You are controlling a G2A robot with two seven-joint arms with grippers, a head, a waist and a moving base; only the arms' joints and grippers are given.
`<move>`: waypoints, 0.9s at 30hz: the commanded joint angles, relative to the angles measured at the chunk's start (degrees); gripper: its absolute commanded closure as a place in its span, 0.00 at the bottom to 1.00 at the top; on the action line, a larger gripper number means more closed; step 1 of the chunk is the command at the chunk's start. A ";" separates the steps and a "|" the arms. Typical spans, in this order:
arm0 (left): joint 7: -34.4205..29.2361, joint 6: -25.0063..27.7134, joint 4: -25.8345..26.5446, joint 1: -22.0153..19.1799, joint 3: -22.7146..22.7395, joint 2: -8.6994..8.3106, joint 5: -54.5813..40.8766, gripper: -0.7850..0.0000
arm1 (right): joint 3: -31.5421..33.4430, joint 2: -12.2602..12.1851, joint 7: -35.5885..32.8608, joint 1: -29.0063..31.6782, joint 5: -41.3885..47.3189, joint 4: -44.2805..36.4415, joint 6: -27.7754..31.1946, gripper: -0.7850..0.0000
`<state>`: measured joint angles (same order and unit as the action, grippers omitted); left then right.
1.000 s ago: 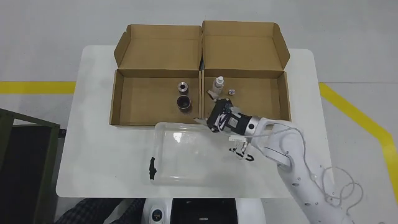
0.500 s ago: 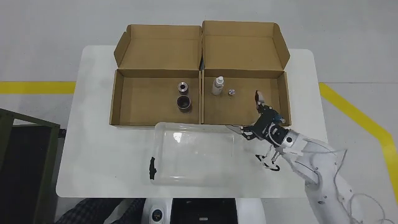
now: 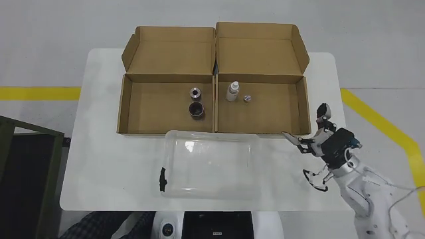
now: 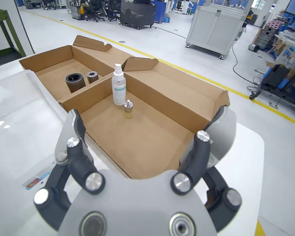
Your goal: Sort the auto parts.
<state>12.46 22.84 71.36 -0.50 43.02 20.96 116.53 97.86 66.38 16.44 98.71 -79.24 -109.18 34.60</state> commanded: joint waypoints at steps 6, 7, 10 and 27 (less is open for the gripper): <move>0.00 0.00 0.00 0.00 0.00 0.00 0.00 0.00 | 3.35 -0.29 4.85 2.54 -0.35 2.13 -0.21 0.00; 0.00 0.00 0.00 0.00 0.00 0.00 0.00 0.00 | 3.56 -0.33 5.33 2.70 -0.61 2.44 -0.15 0.00; 0.00 0.00 0.00 0.00 0.00 0.00 0.00 0.00 | 3.91 -0.46 6.39 2.80 -1.95 2.86 0.05 0.00; 0.00 0.00 0.00 0.00 0.00 0.00 0.00 0.00 | 3.91 -0.46 6.39 2.80 -1.95 2.86 0.05 0.00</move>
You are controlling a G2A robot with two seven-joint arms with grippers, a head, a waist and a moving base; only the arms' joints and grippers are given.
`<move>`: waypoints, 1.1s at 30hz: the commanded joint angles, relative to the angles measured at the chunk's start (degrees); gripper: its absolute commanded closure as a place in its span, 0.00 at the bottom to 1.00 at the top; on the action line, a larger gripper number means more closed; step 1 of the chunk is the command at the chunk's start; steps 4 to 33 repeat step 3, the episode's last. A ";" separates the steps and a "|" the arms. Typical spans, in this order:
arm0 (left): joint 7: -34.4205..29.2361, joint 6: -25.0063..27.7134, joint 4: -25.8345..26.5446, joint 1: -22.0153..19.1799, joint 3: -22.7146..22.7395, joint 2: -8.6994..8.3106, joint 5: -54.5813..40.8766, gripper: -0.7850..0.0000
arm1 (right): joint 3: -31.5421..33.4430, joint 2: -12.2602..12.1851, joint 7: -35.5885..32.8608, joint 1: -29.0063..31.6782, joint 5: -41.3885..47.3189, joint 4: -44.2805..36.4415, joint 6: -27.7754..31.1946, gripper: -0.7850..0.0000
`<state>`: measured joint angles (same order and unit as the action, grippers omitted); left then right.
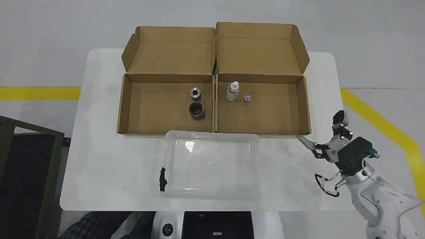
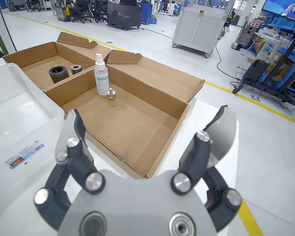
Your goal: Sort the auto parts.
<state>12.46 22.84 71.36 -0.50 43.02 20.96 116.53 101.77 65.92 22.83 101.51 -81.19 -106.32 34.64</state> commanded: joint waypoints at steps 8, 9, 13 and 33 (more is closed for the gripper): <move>0.00 0.00 0.00 0.00 0.00 0.00 0.00 0.00 | 0.00 0.00 0.00 0.00 0.00 0.00 0.00 0.00; 0.00 0.00 0.00 0.00 0.00 0.00 0.00 0.00 | 0.00 0.00 0.00 0.00 0.00 0.00 0.00 0.00; 0.00 0.00 0.00 0.00 0.00 0.00 0.00 0.00 | 0.00 0.00 0.00 0.00 0.00 0.00 0.00 0.00; 0.00 0.00 0.00 0.00 0.00 0.00 0.00 0.00 | 0.00 0.00 0.00 0.00 0.00 0.00 0.00 0.00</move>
